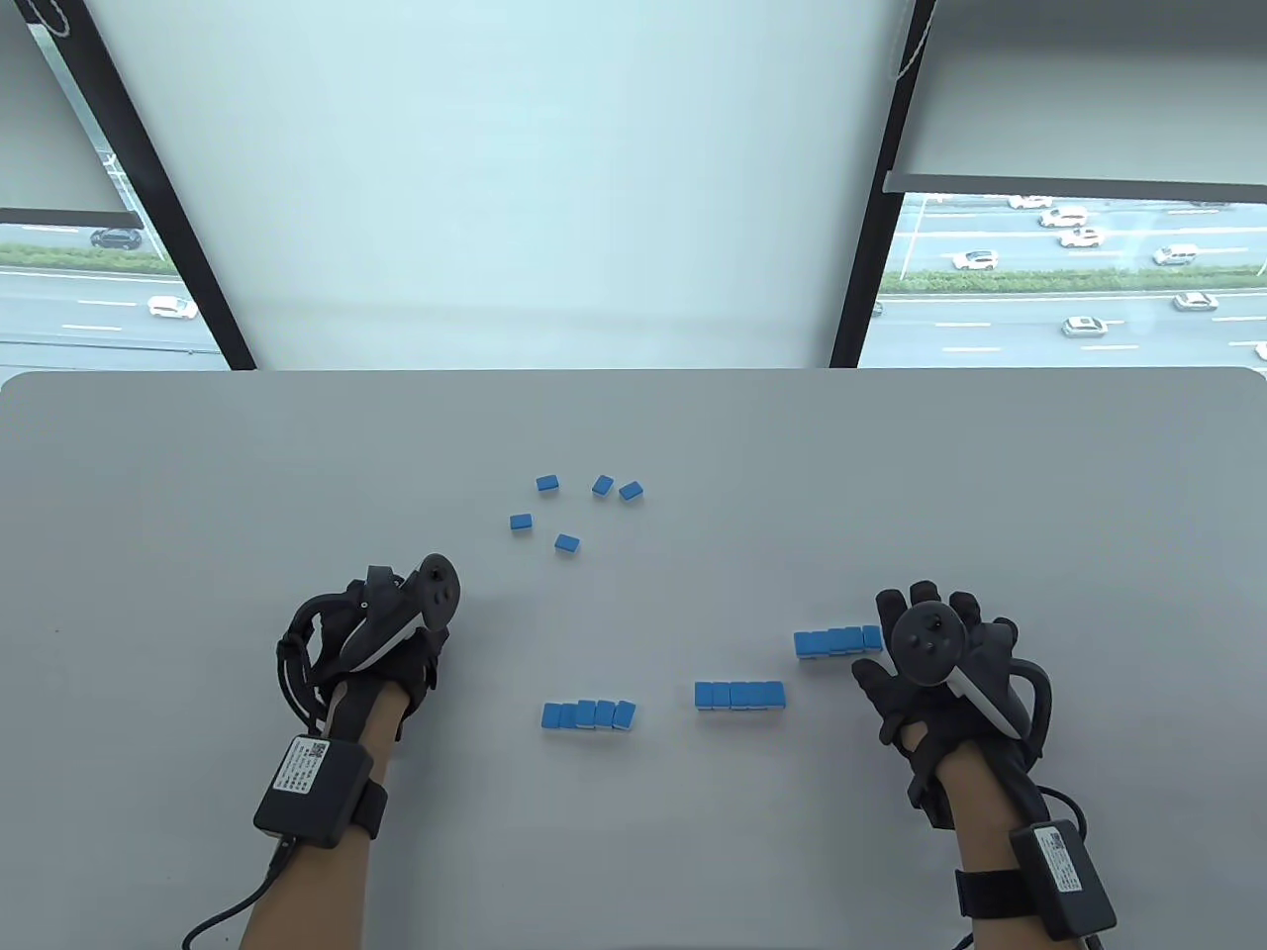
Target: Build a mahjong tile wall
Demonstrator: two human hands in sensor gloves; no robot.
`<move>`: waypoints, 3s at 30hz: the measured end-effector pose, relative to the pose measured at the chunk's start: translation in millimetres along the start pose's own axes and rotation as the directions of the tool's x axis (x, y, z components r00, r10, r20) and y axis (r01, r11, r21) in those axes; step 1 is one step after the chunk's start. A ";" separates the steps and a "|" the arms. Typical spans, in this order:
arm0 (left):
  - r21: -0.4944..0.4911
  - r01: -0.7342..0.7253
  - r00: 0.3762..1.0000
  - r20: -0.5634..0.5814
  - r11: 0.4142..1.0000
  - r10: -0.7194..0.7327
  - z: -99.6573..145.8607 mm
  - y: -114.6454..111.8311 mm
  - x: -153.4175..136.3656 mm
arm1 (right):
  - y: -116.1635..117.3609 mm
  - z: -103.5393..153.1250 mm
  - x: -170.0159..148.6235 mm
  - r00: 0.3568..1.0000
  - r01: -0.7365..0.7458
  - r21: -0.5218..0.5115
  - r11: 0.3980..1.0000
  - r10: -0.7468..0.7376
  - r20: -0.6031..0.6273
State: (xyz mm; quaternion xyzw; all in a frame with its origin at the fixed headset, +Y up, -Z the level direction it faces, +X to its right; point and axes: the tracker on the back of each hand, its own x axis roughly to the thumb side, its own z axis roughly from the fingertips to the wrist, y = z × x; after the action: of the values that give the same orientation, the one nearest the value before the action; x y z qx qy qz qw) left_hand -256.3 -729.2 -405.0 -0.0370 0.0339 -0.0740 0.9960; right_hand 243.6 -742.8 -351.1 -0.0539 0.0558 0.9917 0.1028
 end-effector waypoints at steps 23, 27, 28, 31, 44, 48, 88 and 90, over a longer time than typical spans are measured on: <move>-0.219 -0.001 0.894 0.436 0.976 0.098 55.2 25.1 97.2 | 0.1 0.7 0.1 1.000 -0.004 0.004 1.000 0.004 -0.002; -0.242 0.043 0.891 0.448 0.969 0.072 56.4 17.7 105.2 | 0.2 0.8 0.2 1.000 -0.004 0.006 1.000 0.004 -0.003; -0.242 0.049 0.891 0.450 0.969 0.067 56.5 16.7 106.5 | 0.2 0.8 0.3 1.000 -0.005 0.005 1.000 0.005 -0.002; -0.243 0.049 0.888 0.455 0.969 0.070 56.9 15.6 108.2 | 0.2 0.6 0.5 1.000 -0.007 0.005 1.000 0.007 -0.001; -0.247 0.039 0.887 0.455 0.968 0.080 58.1 14.1 109.8 | -0.2 0.6 1.5 1.000 -0.009 0.002 1.000 0.009 0.002; -0.258 0.038 0.885 0.458 0.965 0.088 58.5 13.9 111.1 | -0.2 0.5 1.9 1.000 -0.009 0.001 1.000 0.009 0.004; -0.251 0.007 0.999 0.054 0.968 0.007 -67.7 27.5 133.3 | -3.1 2.3 1.8 1.000 -0.001 -0.001 1.000 0.001 0.010; -0.213 -0.007 0.996 0.090 0.977 0.026 -55.6 36.4 122.7 | -3.1 2.4 2.1 1.000 0.000 0.000 1.000 0.000 0.011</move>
State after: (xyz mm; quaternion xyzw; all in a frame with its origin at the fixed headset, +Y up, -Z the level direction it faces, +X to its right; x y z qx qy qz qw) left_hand -134.0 -715.5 -470.7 -0.1461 -0.0041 -0.0598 0.9875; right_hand 242.0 -739.0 -349.2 -0.0483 0.0550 0.9920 0.1032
